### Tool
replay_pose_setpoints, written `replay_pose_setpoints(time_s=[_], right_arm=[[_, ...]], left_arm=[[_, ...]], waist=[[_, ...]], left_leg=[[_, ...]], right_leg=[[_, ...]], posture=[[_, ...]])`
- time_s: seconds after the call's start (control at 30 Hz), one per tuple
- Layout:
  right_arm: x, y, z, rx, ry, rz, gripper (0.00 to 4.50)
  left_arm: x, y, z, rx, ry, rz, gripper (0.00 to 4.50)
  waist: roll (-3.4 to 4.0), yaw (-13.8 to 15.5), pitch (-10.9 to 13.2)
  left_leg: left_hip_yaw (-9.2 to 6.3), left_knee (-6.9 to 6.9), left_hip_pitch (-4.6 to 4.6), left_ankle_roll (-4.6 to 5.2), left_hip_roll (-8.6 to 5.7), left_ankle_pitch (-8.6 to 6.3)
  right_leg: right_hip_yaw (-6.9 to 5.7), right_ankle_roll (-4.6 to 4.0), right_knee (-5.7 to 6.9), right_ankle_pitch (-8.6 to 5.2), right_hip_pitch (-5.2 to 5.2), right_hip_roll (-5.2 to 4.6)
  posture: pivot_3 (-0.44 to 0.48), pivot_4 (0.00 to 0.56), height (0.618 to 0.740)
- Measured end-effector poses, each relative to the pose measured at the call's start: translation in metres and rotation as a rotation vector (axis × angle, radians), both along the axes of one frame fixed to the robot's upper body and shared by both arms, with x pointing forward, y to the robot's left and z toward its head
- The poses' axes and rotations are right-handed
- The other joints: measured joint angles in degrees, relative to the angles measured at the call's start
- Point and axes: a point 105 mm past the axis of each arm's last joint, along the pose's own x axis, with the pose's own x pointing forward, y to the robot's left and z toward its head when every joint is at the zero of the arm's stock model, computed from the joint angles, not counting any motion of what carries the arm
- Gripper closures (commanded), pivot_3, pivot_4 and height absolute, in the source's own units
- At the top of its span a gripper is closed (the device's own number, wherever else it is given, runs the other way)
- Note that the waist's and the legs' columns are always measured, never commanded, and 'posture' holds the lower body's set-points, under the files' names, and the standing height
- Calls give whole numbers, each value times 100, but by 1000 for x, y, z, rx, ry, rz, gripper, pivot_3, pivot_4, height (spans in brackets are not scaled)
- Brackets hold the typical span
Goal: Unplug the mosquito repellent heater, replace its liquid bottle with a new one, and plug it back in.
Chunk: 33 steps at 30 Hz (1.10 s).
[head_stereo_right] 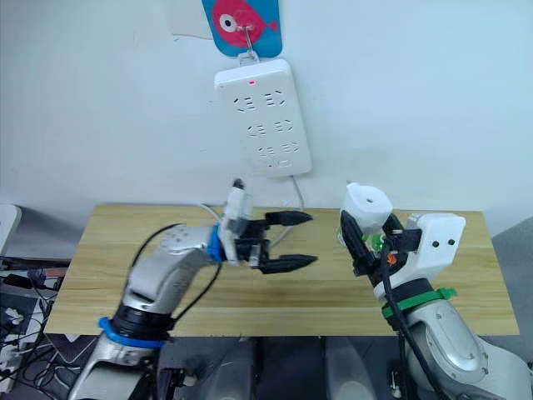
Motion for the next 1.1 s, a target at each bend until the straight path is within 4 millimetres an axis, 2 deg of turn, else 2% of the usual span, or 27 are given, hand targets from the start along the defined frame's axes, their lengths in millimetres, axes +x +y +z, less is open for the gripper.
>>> replay_pose_setpoints(time_s=[0.17,0.23,0.57,0.67,0.8,1.1], right_arm=[[4,11,28,-53,-94,105,1565],[3,14,34,-71,-104,153,1565],[1,20,24,-86,-56,223,1565],[2,19,25,-89,-61,217,1565],[3,18,26,-90,-64,213,1565],[5,20,29,-78,-73,201,1565]], left_arm=[[15,24,27,15,-69,109,0],[25,34,39,1,-96,176,0],[70,59,58,-10,-185,375,0],[80,53,59,-25,-224,381,0],[89,33,44,-45,-207,346,0],[87,5,40,-70,-236,231,0]], waist=[[-5,99,-17],[-8,154,-20],[-15,283,-24],[-18,283,-26],[-19,273,-27],[-19,247,-27]], left_leg=[[-1,1,1,7,-1,-4],[-3,-1,-1,12,-1,-7],[-16,3,-29,0,-3,0],[-15,3,-31,0,-5,0],[-15,3,-33,0,-5,0],[-15,3,-34,2,-4,1]], right_leg=[[-2,0,4,0,0,-1],[-6,0,-1,0,0,-1],[-25,-2,-16,1,-10,-5],[-26,-2,-18,1,-10,-6],[-26,-2,-15,1,-13,-6],[-26,-2,-9,1,-17,-3]], posture=[[54,285,740],[60,282,740],[78,289,740],[66,287,740],[42,293,740],[34,297,740]])
